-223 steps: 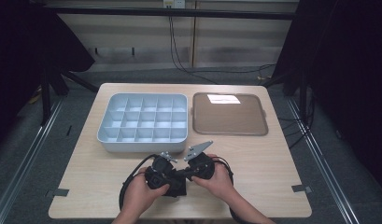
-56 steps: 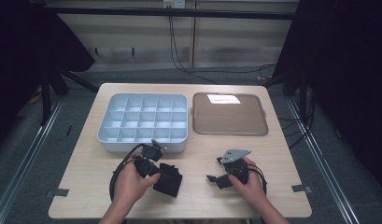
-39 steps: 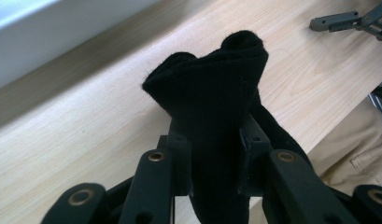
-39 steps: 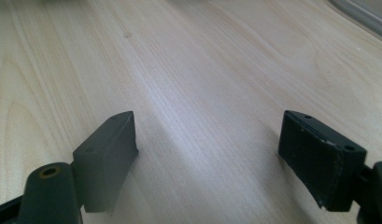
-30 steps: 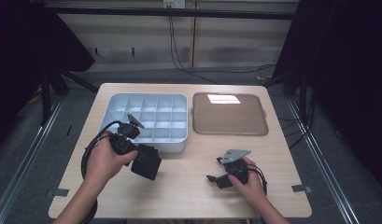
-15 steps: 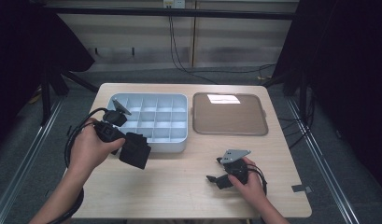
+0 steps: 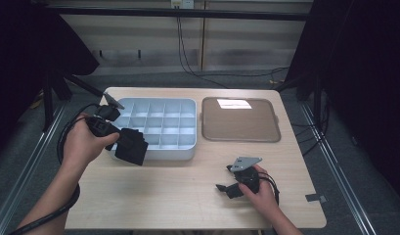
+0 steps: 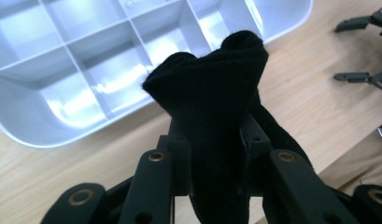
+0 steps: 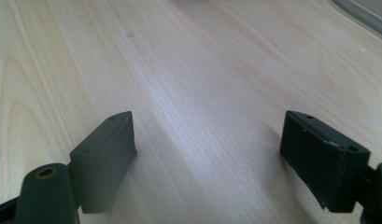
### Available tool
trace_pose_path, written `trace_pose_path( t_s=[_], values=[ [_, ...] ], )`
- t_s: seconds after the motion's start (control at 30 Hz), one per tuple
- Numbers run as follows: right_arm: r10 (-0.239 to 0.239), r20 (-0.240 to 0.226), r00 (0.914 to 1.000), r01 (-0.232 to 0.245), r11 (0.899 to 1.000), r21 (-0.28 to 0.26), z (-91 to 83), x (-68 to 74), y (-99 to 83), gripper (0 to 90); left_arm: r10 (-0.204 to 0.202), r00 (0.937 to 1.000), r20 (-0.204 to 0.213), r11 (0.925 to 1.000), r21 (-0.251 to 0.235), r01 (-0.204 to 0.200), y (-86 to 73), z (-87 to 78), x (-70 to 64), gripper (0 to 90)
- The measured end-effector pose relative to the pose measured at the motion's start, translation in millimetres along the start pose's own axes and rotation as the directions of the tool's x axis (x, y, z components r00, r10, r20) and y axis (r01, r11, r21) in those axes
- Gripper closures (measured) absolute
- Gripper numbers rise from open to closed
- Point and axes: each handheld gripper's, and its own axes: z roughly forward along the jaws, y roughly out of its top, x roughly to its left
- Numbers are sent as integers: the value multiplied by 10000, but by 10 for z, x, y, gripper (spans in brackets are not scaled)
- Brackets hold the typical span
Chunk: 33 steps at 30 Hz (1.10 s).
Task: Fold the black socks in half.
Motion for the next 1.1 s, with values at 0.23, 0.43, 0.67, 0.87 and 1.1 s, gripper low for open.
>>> trace_pose_path(
  t_s=[0.23,0.43,0.67,0.87,1.1],
  values=[
    [-55,41,10000,55,10000,-26,8,0,5,170,-122,9997,-208,9996,-238,117,43,-36,163,713],
    [-55,-23,10000,55,10000,-5,13,3,9,167,-284,9987,-418,9990,-366,268,109,-86,308,713],
    [-72,-47,10000,72,10000,8,16,5,11,165,-512,9962,-707,9973,-561,473,129,-61,479,713],
    [-67,-49,10000,67,10000,11,16,6,11,165,-599,9946,-846,9973,-464,561,136,-9,589,713],
    [-100,-56,9999,100,10000,0,16,6,11,164,-952,9913,-909,9943,-565,903,132,19,749,713]
  ],
)
